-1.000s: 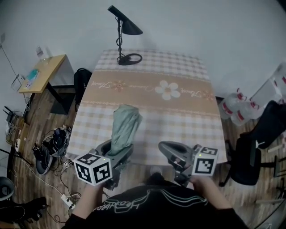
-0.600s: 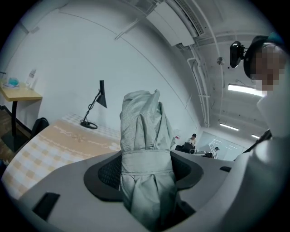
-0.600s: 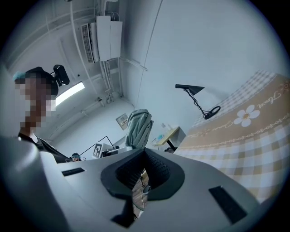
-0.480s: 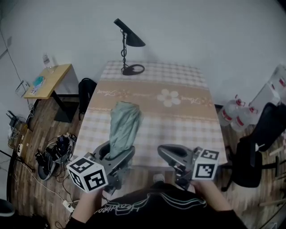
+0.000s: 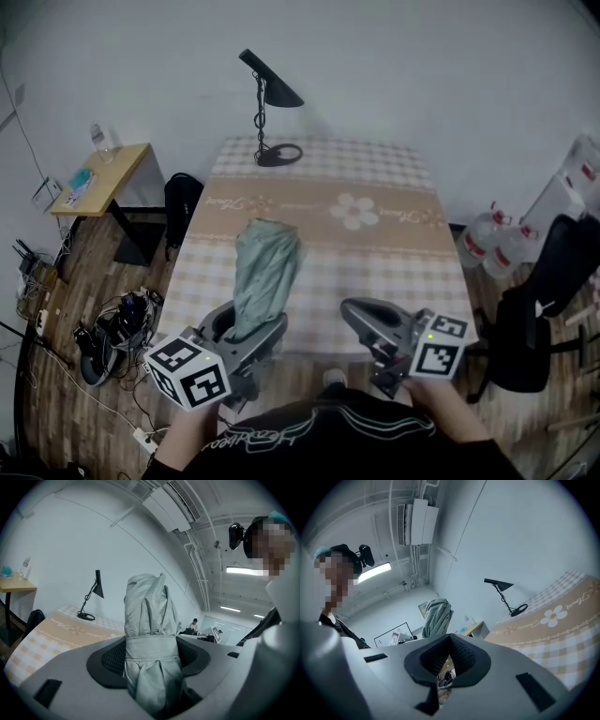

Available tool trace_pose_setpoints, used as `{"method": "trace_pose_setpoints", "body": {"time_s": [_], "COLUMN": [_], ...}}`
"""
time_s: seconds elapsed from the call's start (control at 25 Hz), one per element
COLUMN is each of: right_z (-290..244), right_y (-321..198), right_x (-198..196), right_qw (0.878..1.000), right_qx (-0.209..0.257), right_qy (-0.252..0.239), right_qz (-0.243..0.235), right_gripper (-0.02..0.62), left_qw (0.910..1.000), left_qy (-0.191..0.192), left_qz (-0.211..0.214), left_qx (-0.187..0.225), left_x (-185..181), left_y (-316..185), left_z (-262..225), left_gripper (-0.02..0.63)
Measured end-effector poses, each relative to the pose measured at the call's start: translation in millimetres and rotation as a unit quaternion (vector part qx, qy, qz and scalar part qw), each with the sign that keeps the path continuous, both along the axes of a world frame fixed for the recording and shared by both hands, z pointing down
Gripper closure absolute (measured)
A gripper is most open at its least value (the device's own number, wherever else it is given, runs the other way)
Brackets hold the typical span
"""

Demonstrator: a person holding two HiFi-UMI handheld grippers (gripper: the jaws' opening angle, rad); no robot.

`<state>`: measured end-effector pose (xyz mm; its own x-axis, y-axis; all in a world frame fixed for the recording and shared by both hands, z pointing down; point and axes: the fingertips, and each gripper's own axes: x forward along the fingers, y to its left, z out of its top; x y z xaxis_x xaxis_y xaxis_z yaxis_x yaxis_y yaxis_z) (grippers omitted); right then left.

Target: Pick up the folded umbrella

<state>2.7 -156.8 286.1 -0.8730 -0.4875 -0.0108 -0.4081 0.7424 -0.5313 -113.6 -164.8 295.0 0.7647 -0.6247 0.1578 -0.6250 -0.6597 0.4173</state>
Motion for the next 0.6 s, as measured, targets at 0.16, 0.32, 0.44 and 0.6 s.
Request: {"method": "trace_pose_setpoints", "body": {"time_s": [0.16,0.32,0.44,0.6], "right_z": [-1,2,4,4], "right_y": [-2,-6,-9,-14], "right_x": [-6,-8,-6,-4], "right_qw": [1.0,1.0,1.0,1.0], "right_qx": [0.005,0.001,-0.005,-0.005], "right_qy": [0.012,0.017,0.015,0.018], "right_qz": [-0.007,-0.008,-0.008,-0.009], "right_gripper": [0.584,0.584,0.584,0.584], "left_qw": [0.9999,0.9999,0.9999,0.9999], "left_qy": [0.001,0.001,0.001,0.003], "left_qz": [0.01,0.011,0.01,0.011], "left_qx": [0.006,0.005,-0.003,-0.007], "left_x": [1,3,4,6], "left_y": [-4,-8,-11,-17], "left_z": [-1,0,2,3], "left_gripper": [0.333,0.333,0.333,0.333]}}
